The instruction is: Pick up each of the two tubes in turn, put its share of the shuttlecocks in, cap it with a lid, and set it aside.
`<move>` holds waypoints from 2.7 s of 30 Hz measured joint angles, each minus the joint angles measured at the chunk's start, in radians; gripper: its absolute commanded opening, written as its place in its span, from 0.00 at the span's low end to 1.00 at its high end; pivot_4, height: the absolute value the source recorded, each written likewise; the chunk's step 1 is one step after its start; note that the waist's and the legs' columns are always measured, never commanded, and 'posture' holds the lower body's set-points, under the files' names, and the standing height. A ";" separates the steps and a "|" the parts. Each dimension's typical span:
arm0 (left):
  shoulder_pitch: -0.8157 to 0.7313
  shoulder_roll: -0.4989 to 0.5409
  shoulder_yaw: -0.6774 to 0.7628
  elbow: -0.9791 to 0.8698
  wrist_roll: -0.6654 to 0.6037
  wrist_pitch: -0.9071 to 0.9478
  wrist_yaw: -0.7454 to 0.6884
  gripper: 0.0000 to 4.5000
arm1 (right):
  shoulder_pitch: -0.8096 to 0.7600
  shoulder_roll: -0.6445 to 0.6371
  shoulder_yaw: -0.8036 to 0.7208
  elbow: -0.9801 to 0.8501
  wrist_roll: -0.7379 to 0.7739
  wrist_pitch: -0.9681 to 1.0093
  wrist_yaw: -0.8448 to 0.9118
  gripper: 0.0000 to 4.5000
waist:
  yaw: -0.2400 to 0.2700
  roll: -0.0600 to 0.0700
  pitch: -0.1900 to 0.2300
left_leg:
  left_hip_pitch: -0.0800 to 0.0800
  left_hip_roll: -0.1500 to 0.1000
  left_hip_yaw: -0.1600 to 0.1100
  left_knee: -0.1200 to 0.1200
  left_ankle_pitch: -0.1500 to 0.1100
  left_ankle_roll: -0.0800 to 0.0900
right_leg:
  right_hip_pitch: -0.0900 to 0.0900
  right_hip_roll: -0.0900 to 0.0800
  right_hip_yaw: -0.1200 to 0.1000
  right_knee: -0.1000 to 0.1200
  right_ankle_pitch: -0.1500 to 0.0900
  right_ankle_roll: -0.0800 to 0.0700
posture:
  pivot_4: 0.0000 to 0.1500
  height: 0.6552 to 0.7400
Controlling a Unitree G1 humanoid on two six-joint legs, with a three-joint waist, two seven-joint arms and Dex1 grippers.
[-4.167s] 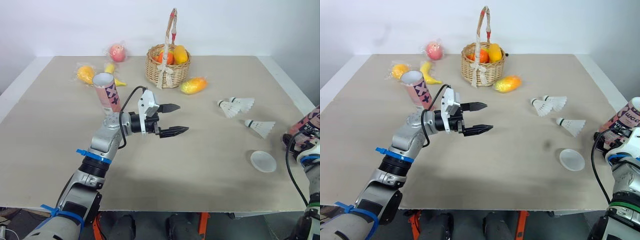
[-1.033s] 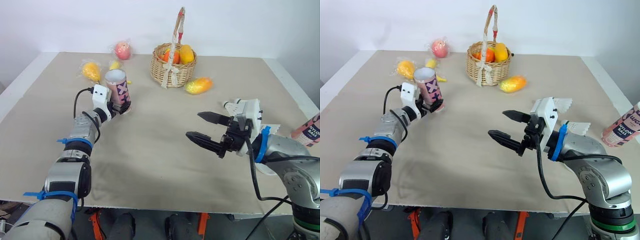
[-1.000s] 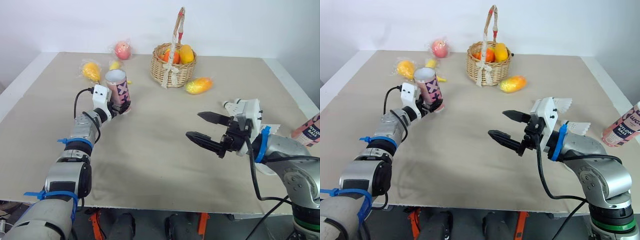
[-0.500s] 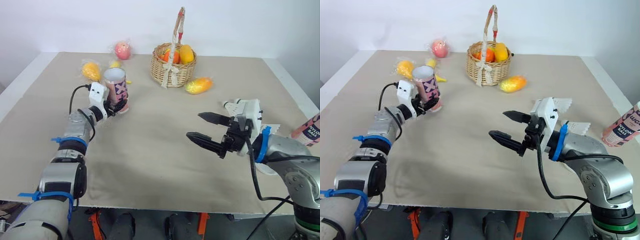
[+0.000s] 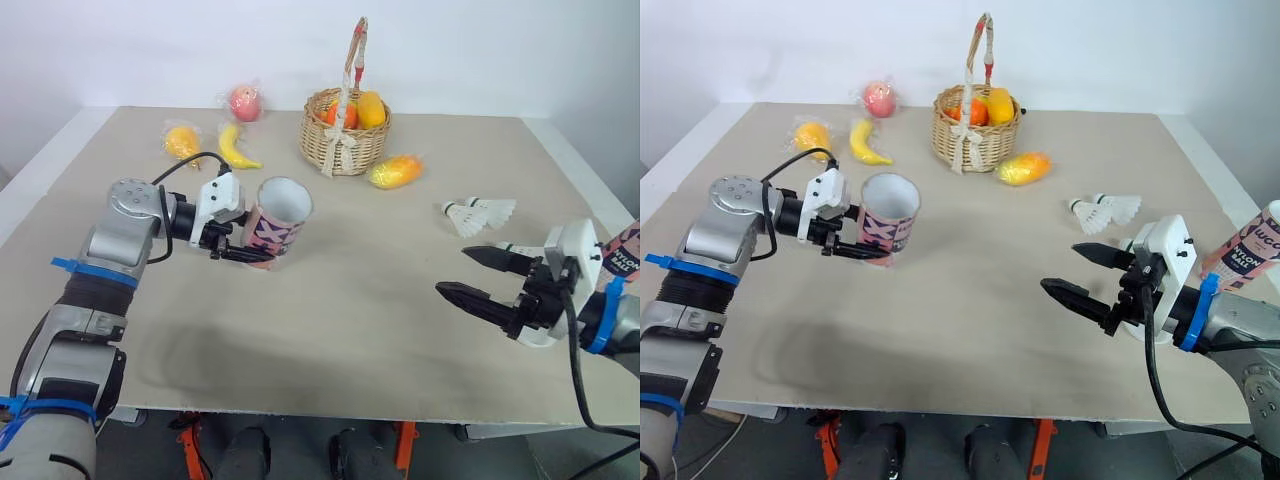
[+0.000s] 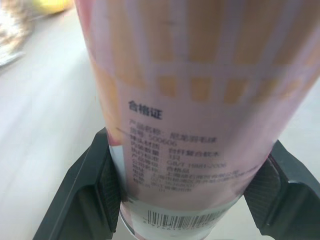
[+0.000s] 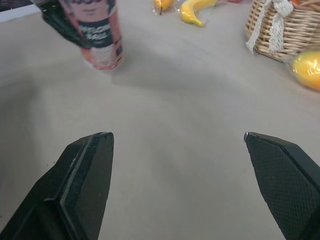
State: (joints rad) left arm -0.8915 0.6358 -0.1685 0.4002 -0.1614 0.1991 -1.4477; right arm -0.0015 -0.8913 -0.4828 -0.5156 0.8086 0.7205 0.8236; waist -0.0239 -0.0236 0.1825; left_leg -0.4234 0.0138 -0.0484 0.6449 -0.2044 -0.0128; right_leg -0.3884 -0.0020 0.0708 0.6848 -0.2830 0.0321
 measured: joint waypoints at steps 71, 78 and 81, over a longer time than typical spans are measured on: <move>0.187 0.107 -0.059 -0.219 0.042 0.034 -0.024 0.66 | -0.669 0.326 0.282 1.091 -0.539 -0.377 -0.262 1.00 | -0.001 0.014 -0.007 | 0.003 0.009 0.015 0.007 0.001 0.005 | -0.002 0.010 0.014 0.001 0.009 0.000 | 1.00 1.00; 0.194 0.123 -0.057 -0.250 0.040 0.066 -0.021 0.65 | -0.762 0.355 0.284 1.236 -0.562 -0.445 -0.272 0.88 | -0.012 0.015 -0.007 | 0.003 0.009 0.016 0.006 0.001 0.005 | -0.003 0.010 0.015 0.001 0.009 0.000 | 1.00 1.00; 0.195 0.124 -0.057 -0.255 0.039 0.073 -0.021 0.65 | -0.788 0.374 0.291 1.298 -0.580 -0.476 -0.275 0.60 | -0.014 0.015 -0.007 | 0.003 0.009 0.016 0.006 0.001 0.005 | -0.003 0.010 0.015 0.000 0.009 0.000 | 1.00 1.00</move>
State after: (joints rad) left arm -0.6965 0.7597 -0.2252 0.1449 -0.1221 0.2722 -1.4688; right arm -0.7898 -0.5175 -0.1920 0.7825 0.2284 0.2446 0.5487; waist -0.0376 -0.0090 0.1754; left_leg -0.4208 0.0226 -0.0322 0.6507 -0.2032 -0.0077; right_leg -0.3911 0.0079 0.0855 0.6853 -0.2744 0.0323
